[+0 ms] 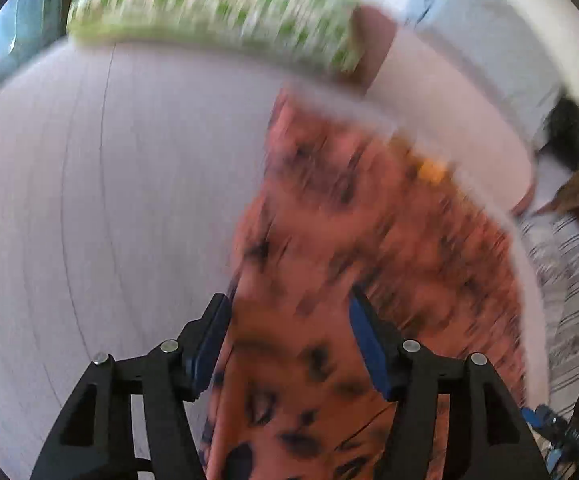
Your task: Fold small clothes
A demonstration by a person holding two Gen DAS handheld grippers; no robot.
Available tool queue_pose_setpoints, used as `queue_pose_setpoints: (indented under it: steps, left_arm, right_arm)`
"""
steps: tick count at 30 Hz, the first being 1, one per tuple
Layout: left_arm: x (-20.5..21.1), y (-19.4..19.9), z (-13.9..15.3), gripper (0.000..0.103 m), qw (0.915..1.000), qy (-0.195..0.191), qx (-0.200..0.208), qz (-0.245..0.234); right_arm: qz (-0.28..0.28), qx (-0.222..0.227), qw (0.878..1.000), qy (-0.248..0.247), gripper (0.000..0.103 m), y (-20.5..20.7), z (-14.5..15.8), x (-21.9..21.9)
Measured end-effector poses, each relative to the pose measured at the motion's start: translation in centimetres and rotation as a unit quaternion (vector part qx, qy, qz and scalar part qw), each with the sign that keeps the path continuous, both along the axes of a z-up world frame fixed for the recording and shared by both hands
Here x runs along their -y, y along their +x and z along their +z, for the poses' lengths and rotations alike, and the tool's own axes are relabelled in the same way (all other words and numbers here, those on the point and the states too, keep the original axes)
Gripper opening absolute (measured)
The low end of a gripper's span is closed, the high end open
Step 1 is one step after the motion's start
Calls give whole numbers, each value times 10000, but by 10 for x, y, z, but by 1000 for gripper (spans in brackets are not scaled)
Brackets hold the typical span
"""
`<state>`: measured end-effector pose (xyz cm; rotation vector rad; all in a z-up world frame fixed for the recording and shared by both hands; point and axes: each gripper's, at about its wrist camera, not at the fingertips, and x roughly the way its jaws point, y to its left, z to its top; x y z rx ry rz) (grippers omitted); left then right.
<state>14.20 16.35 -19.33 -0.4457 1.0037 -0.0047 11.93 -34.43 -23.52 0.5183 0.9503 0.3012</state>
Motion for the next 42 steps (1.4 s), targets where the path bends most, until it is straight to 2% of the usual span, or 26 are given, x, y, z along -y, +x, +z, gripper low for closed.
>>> queue_pose_setpoints:
  steps: [1,2,3,4,7,9,12,14,16,19,21,23,24,25,26,27,28,30,32,33,34,36,38,39,42]
  left_arm:
    - [4,-3,4,61,9996,144,226,-57]
    - [9,-7,11,61,9989,436,119,-109]
    - [10,-13,19,61,9990,441,-8,-95]
    - [8,-23,30,61,9995,238,157,-104]
    - [4,-68,64,67,9971,107,749,-104]
    - [1,-100,71,71,9966,-55,812,-99]
    - [3,-144,62,72,9972,-373,627,-164]
    - [6,-163,55,72,9978,-421,431,-261]
    - [13,-179,41,72,9983,-383,243,-370]
    - [17,-184,23,72,9986,-437,-15,-286]
    - [15,-183,11,72,9985,-480,-206,-191]
    - [14,-189,8,71,9982,-546,-196,-157]
    - [14,-189,9,67,9983,-529,-173,-152]
    - [14,-188,9,59,9985,-493,-210,-148]
    - [14,-189,9,40,9986,-444,-254,-157]
    - [14,-187,6,24,9987,-334,-339,-158]
    - [13,-186,3,12,9989,-226,-408,-107]
    - [4,-187,1,9,9984,-310,-478,-9]
    - [0,-187,1,9,9977,-433,-520,38]
    - [-2,-189,3,14,9976,-476,-503,34]
    - [-4,-192,6,29,9978,-508,-423,33]
    - [-11,-198,16,53,9986,-462,-198,152]
    - [-19,-205,22,64,9988,-367,-37,311]
    - [-21,-205,22,65,9990,-306,-41,313]
    - [-21,-197,9,63,9988,-86,-384,281]
  right_arm:
    - [-38,-405,9992,-47,83,4,-18,6]
    - [-44,-545,9983,178,83,6,-27,13]
    - [-200,-539,9971,507,83,3,-24,23]
    - [-364,-578,9956,641,83,-3,-13,30]
    - [-345,104,9985,422,83,-31,29,41]
    - [-199,-5,9996,205,83,-46,35,46]
    - [107,-612,9980,-100,83,-65,16,51]
    - [243,-900,9956,-31,83,-76,1,58]
    - [275,-989,9947,-54,83,-88,-11,63]
    - [159,-886,9959,-93,83,-90,-18,68]
    - [152,-972,9950,-155,83,-85,-24,66]
    - [261,-1099,9928,-388,82,-81,-34,56]
    - [313,-1172,9913,-511,79,-80,-38,52]
    - [365,-1190,9907,-549,68,-80,-38,48]
    - [422,-1191,9908,-490,57,-82,-36,45]
    - [482,-1204,9909,-351,34,-84,-35,44]
    - [475,-1190,9912,-322,33,-86,-34,44]
    - [427,-1227,9907,-396,33,-85,-38,46]
    - [274,-1405,9896,-106,34,-80,-49,51]
    - [211,-1435,9894,70,38,-80,-49,55]
    - [188,-1447,9890,249,47,-79,-50,58]
    - [195,-1353,9891,557,63,-80,-48,61]
    - [226,-1310,9888,684,68,-81,-47,62]
    - [224,-1288,9890,686,70,-82,-47,62]
    - [236,-1289,9891,671,70,-81,-48,60]
